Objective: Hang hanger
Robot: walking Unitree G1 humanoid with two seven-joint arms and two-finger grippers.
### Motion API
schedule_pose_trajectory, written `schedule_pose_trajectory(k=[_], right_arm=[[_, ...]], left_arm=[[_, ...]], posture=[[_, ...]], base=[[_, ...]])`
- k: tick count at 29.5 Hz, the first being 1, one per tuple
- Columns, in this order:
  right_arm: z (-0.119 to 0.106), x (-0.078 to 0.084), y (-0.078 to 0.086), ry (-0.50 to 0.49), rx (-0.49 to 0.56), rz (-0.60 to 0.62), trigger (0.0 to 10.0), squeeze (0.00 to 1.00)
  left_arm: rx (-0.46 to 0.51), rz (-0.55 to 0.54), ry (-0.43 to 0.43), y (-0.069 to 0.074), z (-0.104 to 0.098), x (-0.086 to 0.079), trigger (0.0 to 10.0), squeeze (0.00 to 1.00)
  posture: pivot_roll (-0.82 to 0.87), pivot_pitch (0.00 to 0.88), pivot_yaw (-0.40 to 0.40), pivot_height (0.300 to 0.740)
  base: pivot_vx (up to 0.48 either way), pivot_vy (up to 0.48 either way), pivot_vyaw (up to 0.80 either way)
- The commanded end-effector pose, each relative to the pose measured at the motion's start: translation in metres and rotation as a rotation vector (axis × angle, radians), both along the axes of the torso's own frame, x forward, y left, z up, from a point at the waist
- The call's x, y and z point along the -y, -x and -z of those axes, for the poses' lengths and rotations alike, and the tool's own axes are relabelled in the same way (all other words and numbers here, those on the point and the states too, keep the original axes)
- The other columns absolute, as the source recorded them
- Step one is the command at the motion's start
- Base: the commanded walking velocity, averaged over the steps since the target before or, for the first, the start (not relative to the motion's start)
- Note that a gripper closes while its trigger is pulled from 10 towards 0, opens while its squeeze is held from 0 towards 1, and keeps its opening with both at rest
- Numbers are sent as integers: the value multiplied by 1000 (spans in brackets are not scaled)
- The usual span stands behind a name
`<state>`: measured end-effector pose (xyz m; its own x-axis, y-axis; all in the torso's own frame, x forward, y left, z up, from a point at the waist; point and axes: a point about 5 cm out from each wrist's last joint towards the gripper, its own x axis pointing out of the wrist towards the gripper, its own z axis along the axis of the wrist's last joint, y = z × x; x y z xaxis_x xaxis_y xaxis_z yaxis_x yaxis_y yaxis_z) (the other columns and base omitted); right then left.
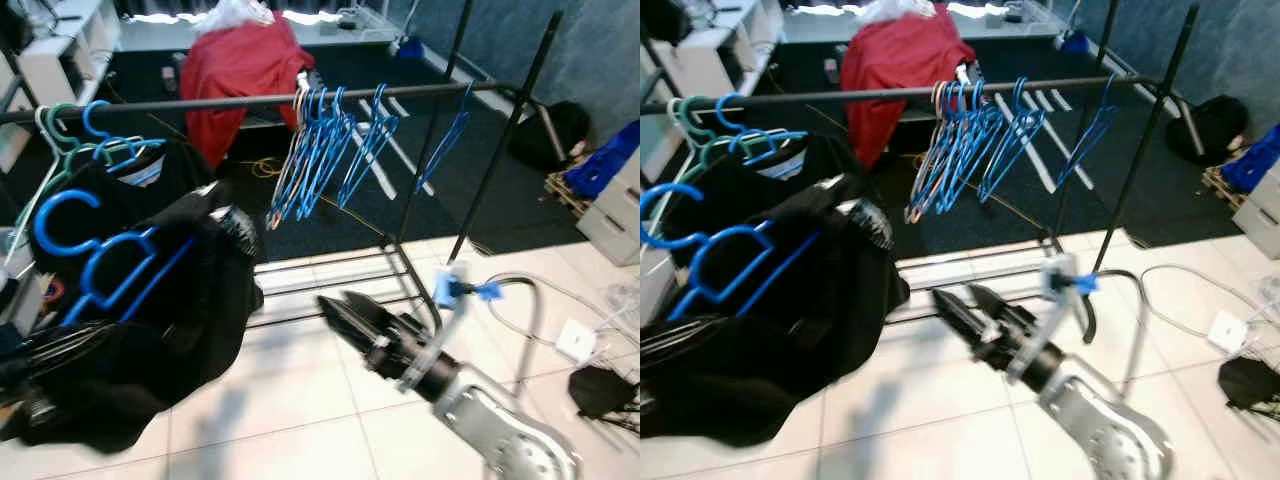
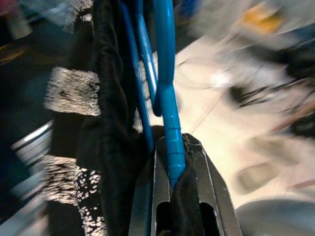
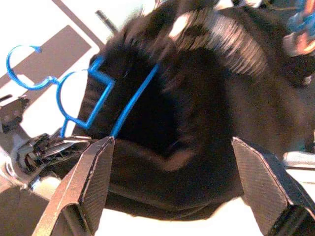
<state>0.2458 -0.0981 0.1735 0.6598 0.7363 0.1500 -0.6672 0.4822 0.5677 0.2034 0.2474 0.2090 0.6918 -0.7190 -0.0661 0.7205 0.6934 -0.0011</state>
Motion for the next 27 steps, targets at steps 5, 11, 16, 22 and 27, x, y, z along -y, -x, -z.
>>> schedule_pose_trajectory(k=[5,11,16,22,27], right_arm=[[-4,-9,-16,28,28,44,10000,0],[-10,-15,-24,69,82,28,10000,0],[-21,-12,-35,119,150,81,10000,0],[-21,-10,-38,267,202,110,10000,0],[-6,-19,-33,392,173,67,10000,0]], left_arm=[[67,164,153,-9,-4,54,10000,0],[94,258,172,-11,-15,77,10000,0],[106,247,135,-14,-22,79,10000,0],[120,196,67,-17,-26,73,10000,0],[92,104,-13,-28,-20,67,10000,0]], posture=[[-9,55,-19,740],[1,49,-21,740],[2,48,-20,740],[-6,49,-20,740],[-5,52,-19,740]], base=[[0,0,0],[0,0,0],[0,0,0],[0,0,0],[0,0,0]])
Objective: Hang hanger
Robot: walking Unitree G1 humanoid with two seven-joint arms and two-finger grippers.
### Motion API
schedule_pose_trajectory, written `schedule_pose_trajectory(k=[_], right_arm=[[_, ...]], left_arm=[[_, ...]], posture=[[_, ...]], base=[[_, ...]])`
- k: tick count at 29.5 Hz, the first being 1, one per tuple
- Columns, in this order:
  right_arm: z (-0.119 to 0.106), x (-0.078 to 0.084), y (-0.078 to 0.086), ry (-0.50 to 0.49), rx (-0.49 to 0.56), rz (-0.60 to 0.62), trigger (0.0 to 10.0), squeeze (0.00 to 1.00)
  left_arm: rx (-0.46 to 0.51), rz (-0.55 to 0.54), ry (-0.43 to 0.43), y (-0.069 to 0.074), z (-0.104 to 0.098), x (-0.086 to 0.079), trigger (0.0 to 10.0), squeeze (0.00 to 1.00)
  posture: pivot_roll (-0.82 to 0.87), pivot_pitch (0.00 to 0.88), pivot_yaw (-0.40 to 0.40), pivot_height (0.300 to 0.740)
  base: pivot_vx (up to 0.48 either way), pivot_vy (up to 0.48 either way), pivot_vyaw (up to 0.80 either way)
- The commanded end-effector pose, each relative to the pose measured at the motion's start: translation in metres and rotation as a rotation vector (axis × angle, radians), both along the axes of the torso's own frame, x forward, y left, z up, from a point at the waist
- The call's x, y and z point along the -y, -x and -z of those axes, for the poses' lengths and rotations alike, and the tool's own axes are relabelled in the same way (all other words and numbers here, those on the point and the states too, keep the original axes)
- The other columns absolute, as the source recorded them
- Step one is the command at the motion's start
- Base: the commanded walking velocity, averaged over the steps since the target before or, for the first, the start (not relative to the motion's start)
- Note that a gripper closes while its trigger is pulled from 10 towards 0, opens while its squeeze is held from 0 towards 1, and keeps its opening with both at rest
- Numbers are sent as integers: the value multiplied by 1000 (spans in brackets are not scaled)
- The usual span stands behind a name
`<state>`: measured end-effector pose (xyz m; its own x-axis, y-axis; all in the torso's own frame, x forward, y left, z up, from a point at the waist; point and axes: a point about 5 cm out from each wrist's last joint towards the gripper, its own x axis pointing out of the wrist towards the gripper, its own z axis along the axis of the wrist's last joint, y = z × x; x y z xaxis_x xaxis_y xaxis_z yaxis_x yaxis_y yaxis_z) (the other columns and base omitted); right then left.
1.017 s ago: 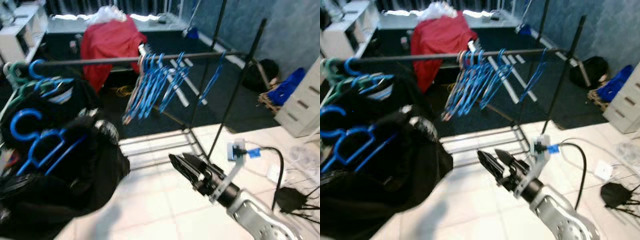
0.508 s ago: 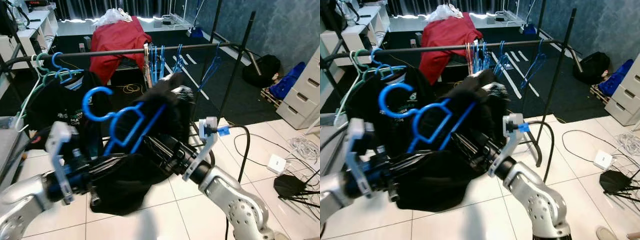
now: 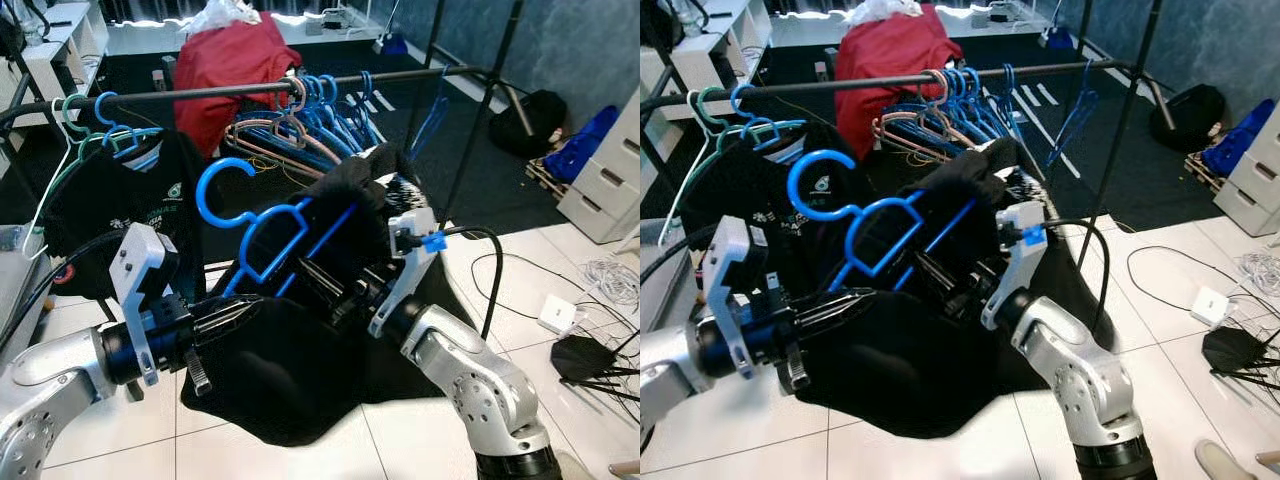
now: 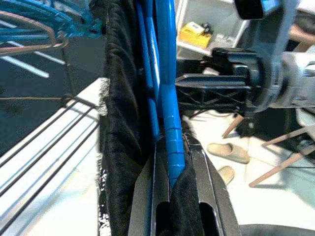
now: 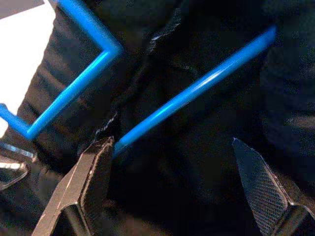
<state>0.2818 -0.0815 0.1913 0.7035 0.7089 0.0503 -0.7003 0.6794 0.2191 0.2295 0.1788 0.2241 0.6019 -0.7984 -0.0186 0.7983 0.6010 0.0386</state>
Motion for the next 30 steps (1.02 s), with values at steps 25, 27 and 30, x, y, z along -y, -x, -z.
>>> schedule_pose_trajectory(k=[25,27,30], right_arm=[[9,34,-23,272,57,371,10000,0],[9,32,-24,257,64,359,10000,0],[7,27,-27,243,80,345,10000,0]], left_arm=[[33,-30,-58,-5,-5,3,10000,0],[35,-13,-56,-3,-6,5,10000,0],[42,21,-54,1,-8,9,10000,0]], posture=[[-13,66,-22,740],[-4,67,-21,740],[-4,67,-21,740]], base=[[0,0,0],[0,0,0],[0,0,0]])
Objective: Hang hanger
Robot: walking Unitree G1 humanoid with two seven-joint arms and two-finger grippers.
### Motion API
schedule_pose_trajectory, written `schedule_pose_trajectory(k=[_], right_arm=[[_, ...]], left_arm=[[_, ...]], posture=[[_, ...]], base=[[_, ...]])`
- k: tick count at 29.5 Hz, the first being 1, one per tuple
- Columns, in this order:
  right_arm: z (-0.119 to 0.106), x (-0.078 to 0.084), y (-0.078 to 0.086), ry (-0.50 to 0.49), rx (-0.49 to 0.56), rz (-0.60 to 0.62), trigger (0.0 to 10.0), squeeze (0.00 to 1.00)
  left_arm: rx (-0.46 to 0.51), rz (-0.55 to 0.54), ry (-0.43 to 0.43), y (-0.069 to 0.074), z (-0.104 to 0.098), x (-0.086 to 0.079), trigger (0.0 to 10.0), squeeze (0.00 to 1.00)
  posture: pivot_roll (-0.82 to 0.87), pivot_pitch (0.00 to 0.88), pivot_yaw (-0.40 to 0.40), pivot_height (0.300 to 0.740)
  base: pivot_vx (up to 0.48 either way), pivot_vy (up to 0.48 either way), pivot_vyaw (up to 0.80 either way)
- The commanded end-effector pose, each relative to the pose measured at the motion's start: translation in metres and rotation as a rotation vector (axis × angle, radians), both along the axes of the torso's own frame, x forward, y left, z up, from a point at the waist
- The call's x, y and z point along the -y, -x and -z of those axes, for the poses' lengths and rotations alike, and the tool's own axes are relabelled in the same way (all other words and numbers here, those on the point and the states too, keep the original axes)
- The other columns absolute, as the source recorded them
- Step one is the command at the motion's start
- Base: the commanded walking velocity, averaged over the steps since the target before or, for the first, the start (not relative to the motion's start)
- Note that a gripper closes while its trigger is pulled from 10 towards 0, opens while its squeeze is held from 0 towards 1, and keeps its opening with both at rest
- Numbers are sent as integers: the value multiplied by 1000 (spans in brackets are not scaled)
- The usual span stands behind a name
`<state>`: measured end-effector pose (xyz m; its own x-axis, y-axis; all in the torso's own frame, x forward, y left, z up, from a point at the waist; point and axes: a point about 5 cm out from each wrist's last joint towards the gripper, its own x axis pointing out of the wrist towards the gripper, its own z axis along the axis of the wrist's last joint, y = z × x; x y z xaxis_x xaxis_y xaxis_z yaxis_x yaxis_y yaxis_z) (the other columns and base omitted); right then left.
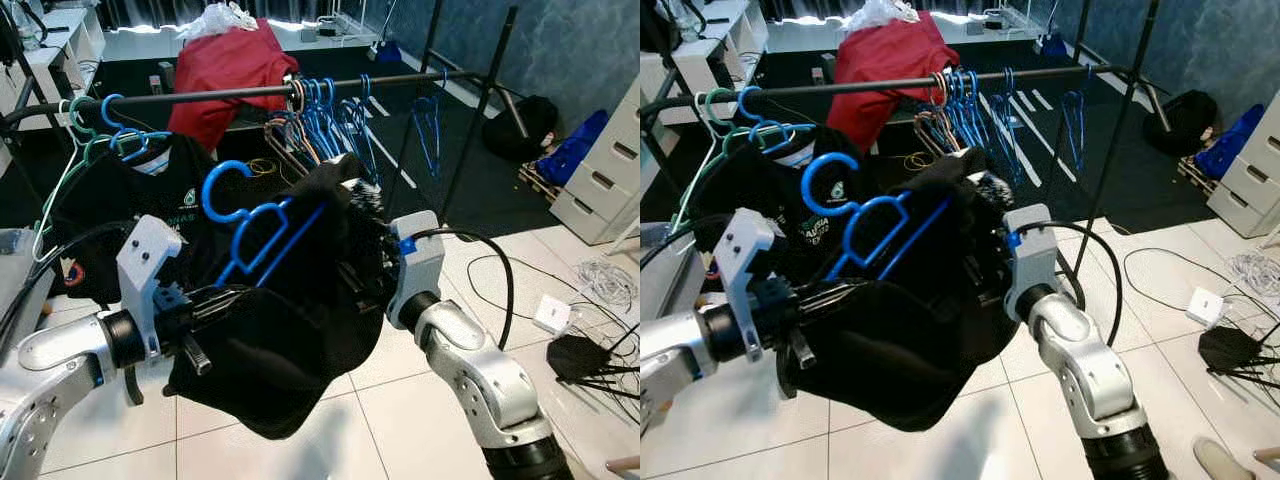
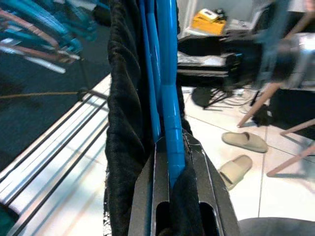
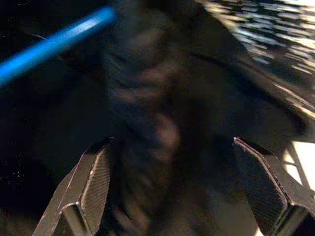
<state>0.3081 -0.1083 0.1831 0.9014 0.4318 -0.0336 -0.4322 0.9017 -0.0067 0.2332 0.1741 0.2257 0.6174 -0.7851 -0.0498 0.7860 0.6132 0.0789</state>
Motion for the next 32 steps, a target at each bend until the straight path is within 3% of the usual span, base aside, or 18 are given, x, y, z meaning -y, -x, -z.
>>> schedule_pose_trajectory(k=[1,9,10,11,12,17,27,32], right_arm=[[-2,-2,-2,6,20,-5,10000,0],[-5,-8,-8,1,44,-42,10000,0],[-7,-7,-9,5,55,-35,4588,0],[-7,-7,-9,5,55,-35,4588,0],[-10,-4,-10,12,68,-23,0,0],[-17,7,-13,23,103,0,0,0],[-17,22,-16,79,101,34,0,0],[-25,40,-21,106,96,73,0,0]], left_arm=[[31,52,-3,6,-7,6,10000,0],[39,81,0,10,-9,11,10000,0],[36,77,-4,9,-8,11,10000,0],[36,77,-4,9,-8,11,10000,0],[28,58,-26,8,-4,8,10000,0],[-7,-29,-108,1,7,-10,10000,0],[-7,-96,-156,-1,7,-27,10000,0],[-23,-115,-284,2,19,-40,10000,0]], posture=[[1,65,-24,740],[8,56,-28,740],[8,53,-29,740],[8,53,-29,740],[6,52,-29,740],[-7,48,-27,740],[-13,49,-30,740],[-17,54,-33,740]], base=[[0,0,0],[0,0,0],[0,0,0],[0,0,0],[0,0,0],[0,0,0],[0,0,0],[0,0,0]])
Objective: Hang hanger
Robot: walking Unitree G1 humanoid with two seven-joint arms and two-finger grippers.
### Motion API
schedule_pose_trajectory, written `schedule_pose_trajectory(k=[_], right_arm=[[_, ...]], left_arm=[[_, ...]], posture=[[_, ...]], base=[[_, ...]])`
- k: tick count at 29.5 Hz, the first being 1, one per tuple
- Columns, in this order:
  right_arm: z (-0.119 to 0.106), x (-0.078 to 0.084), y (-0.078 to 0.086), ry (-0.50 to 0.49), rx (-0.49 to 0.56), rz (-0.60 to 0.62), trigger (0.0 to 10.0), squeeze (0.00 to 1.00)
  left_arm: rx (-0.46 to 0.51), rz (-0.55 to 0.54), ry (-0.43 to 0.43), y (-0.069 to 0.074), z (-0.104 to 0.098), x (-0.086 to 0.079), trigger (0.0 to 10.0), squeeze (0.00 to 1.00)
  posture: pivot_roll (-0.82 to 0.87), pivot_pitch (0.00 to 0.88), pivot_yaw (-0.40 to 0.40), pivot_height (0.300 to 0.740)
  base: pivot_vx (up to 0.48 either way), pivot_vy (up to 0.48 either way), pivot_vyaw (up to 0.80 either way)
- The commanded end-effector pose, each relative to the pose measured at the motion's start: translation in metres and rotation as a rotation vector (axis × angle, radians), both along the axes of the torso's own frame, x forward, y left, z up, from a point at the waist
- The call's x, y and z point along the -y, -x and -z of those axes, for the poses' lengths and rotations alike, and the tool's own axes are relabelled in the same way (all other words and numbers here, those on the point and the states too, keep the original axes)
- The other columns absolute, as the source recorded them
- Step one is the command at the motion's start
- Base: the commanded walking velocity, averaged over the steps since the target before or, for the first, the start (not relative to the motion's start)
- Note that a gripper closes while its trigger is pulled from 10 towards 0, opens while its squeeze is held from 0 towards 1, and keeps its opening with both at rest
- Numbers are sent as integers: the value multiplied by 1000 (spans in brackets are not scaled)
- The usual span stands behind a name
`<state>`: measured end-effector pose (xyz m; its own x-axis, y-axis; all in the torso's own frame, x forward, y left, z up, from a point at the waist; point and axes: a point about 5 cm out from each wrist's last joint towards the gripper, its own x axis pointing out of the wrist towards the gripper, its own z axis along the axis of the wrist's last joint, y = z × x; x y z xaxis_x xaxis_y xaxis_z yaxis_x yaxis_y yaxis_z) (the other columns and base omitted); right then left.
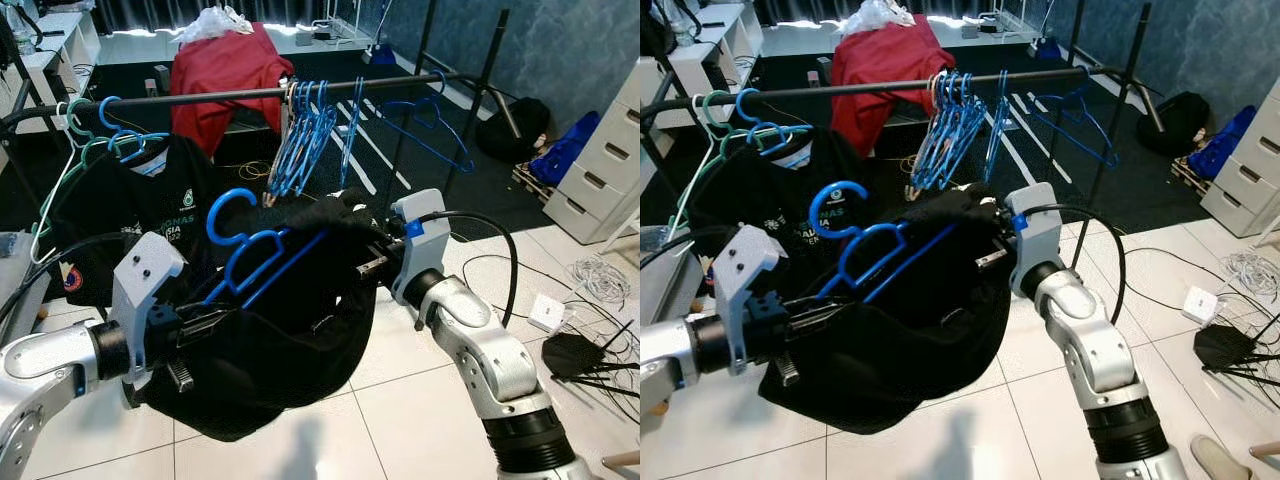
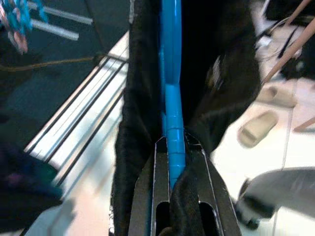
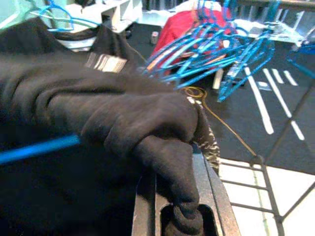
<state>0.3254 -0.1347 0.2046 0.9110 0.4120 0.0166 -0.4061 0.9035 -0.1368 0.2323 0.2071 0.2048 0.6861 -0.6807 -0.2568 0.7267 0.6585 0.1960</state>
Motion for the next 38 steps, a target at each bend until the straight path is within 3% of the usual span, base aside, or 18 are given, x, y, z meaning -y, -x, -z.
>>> schedule_pose_trajectory(k=[1,4,7,8,10,11,13,15,16,17,19,24,25,26,28,32,37,38], right_arm=[[-6,19,-6,10,0,67,0,0],[-17,51,-15,11,16,178,0,0],[-17,51,-15,11,16,178,0,0],[-23,68,-20,4,23,241,0,0],[-23,68,-20,4,23,241,0,0],[-18,91,-24,4,-21,325,0,0],[23,98,-19,-5,-226,345,0,0],[55,43,0,-122,-395,105,0,0],[55,43,0,-122,-395,105,0,0],[58,20,8,-169,-424,4,0,0],[59,-2,17,-212,-447,-94,0,0],[56,-21,23,-245,-443,-172,0,0],[52,-38,28,-265,-426,-240,0,0],[52,-38,28,-265,-426,-240,0,0],[43,-56,31,-280,-369,-323,0,0],[37,-60,27,-259,-331,-366,0,0],[44,-59,33,-161,-362,-390,0,0],[47,-56,35,-143,-379,-369,5922,0]], left_arm=[[20,0,-67,2,0,-9,10000,0],[-5,142,-147,20,2,-7,10000,0],[-5,142,-147,20,2,-7,10000,0],[-24,219,-170,28,0,-4,10000,0],[-24,219,-170,28,0,-4,10000,0],[6,302,-133,34,-12,6,10000,0],[154,401,116,35,-54,17,10000,0],[348,370,416,24,-87,14,10000,0],[348,370,416,24,-87,14,10000,0],[398,338,515,18,-95,12,10000,0],[429,309,593,11,-97,13,10000,0],[441,252,675,2,-97,16,10000,0],[437,153,792,-13,-92,26,10000,0],[437,153,792,-13,-92,26,10000,0],[385,-54,929,-42,-77,57,10000,0],[352,-208,812,-58,-59,89,10000,0],[345,-268,800,-64,-57,89,10000,0],[353,-260,768,-65,-58,88,10000,0]], posture=[[-17,54,-33,740],[-18,56,-40,740],[-18,56,-40,740],[-17,56,-41,740],[-17,56,-41,740],[-12,55,-42,740],[-11,51,-46,740],[-7,52,-39,740],[-7,52,-39,740],[-7,52,-39,740],[-9,53,-32,740],[-9,53,-32,740],[-9,53,-32,740],[-9,53,-32,740],[-5,53,-37,740],[-10,53,-36,740],[-12,54,-36,740],[-10,58,-34,740]], base=[[0,0,0],[0,0,0],[0,0,0],[0,0,0],[0,0,0],[0,0,0],[0,0,0],[0,0,0],[0,0,0],[0,0,0],[0,0,0],[0,0,0],[0,0,0],[0,0,0],[0,0,0],[0,0,0],[0,0,0],[0,0,0]])
